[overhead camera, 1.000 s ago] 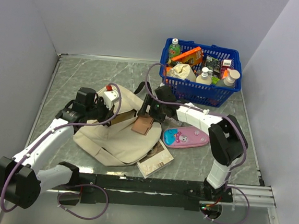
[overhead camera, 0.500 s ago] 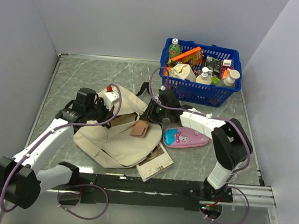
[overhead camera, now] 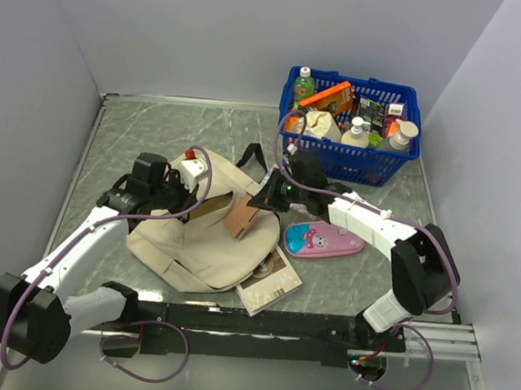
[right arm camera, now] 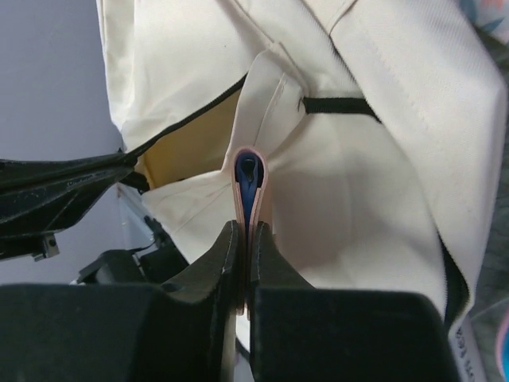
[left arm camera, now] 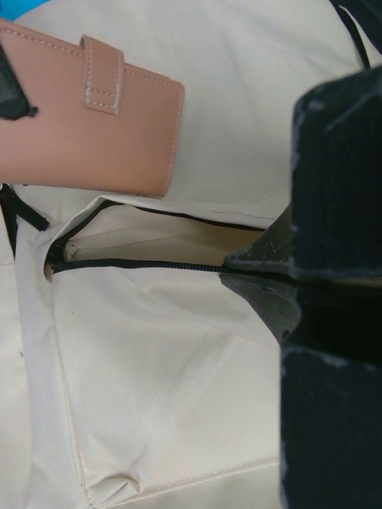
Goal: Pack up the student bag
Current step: Place the personal item in the student bag.
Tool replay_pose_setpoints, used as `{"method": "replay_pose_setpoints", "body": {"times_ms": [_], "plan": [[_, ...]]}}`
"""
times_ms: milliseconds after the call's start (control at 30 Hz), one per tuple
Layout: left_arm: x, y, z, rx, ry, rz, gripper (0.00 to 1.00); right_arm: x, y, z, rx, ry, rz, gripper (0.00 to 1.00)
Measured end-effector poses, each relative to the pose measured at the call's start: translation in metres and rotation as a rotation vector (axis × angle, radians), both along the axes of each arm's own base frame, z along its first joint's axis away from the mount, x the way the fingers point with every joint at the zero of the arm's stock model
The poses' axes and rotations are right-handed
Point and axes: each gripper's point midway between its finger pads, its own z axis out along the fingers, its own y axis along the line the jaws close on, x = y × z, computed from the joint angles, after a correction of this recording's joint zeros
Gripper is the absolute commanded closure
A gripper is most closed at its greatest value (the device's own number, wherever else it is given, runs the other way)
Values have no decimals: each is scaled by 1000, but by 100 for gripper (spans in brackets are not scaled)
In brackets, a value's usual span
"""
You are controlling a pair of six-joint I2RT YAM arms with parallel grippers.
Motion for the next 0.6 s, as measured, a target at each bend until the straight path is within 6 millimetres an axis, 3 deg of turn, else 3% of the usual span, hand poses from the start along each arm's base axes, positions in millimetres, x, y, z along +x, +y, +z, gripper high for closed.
{"method": "replay_pose_setpoints", "body": {"times_ms": [333, 600], "plan": [[0, 1, -1, 3, 3, 2, 99, -10, 11, 9, 98, 60, 10, 100], [-1, 1, -1, 3, 5, 2, 99, -10, 24, 39, 256, 63, -7, 100]]}}
